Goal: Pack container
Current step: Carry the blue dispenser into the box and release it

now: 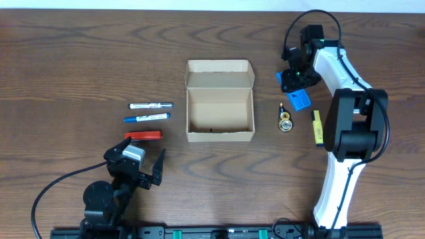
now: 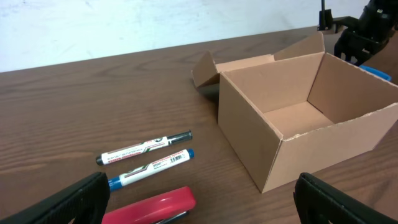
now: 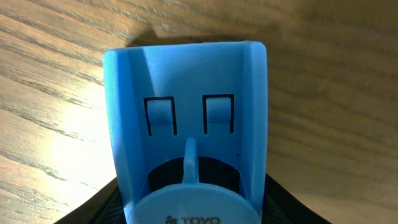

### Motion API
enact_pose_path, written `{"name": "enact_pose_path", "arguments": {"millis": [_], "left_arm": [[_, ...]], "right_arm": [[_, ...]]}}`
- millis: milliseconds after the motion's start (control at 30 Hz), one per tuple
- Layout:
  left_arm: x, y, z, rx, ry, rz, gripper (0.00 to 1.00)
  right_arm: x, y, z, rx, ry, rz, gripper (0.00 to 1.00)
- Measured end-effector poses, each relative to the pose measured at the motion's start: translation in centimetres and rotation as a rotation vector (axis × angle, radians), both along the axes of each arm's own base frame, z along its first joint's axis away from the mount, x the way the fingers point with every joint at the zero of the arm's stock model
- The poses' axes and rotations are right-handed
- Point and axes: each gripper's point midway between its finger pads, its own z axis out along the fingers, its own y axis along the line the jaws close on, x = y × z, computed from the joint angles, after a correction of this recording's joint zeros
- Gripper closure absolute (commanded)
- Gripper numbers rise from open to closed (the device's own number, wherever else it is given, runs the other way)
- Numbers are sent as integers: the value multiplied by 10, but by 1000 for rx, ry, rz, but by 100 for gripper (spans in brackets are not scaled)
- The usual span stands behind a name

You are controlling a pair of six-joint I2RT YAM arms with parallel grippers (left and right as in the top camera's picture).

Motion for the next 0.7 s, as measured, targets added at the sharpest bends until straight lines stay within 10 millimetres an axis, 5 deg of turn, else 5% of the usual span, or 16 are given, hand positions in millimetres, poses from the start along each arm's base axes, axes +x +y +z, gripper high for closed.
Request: {"name": "enact_pose_path", "arguments": {"millis": [200, 400, 567, 700], "left_arm": [[0, 0, 0, 0, 0, 0, 5], [0, 0, 0, 0, 0, 0, 5], [0, 0, 0, 0, 0, 0, 5], [0, 0, 0, 0, 0, 0, 5]], "right_arm": [[-7, 5, 26, -9, 12, -34, 63], [7, 28, 136, 37, -216, -13, 64], [-14, 85, 241, 136, -432, 115, 65], [-43, 145, 262, 184, -451, 319, 65]]}}
